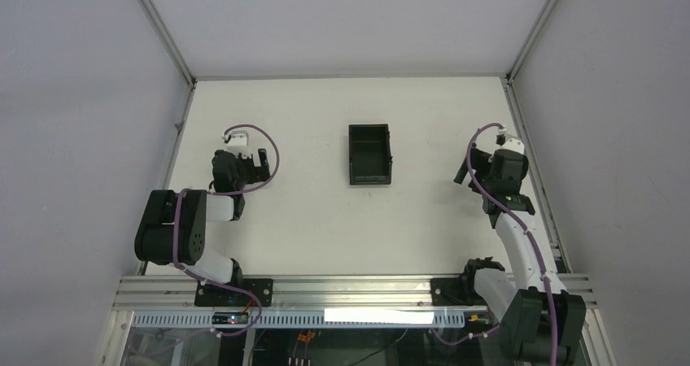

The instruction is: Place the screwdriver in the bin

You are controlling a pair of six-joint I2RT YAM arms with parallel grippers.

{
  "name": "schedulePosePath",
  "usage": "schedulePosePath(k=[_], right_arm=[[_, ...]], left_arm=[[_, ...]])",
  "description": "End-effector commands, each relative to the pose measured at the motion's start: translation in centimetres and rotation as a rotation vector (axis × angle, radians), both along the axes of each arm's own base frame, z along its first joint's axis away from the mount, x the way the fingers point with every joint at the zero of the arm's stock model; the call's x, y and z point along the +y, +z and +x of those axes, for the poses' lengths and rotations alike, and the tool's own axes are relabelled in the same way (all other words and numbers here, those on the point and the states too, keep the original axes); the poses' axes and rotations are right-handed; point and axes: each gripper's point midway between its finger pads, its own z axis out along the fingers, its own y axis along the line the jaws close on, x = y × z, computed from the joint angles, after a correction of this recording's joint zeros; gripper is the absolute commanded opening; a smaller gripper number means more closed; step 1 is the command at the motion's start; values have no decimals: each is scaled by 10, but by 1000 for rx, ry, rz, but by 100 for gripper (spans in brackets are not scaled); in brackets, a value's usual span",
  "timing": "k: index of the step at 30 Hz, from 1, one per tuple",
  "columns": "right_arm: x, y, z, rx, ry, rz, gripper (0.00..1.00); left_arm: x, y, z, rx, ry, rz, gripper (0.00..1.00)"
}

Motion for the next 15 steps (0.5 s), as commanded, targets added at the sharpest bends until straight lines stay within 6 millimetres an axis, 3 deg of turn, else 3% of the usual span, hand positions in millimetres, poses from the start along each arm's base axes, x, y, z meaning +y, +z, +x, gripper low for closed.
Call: schedulePosePath(k=[1, 6, 9, 11, 15], right_arm=[[0, 33, 12, -84, -6, -1, 99], [-6, 64, 27, -69, -19, -22, 99], [-16, 75, 46, -10, -52, -25, 99], [-21, 72, 59, 65, -61, -6, 99], [-28, 45, 93, 237, -49, 14, 99]], left_arm=[[-1, 14, 3, -47, -4, -3, 99], [-1, 14, 3, -48, -4, -3, 99], [-1, 14, 4, -48, -3, -3, 99], [-1, 14, 3, -48, -4, -3, 99], [-1, 14, 4, -48, -4, -3, 99]])
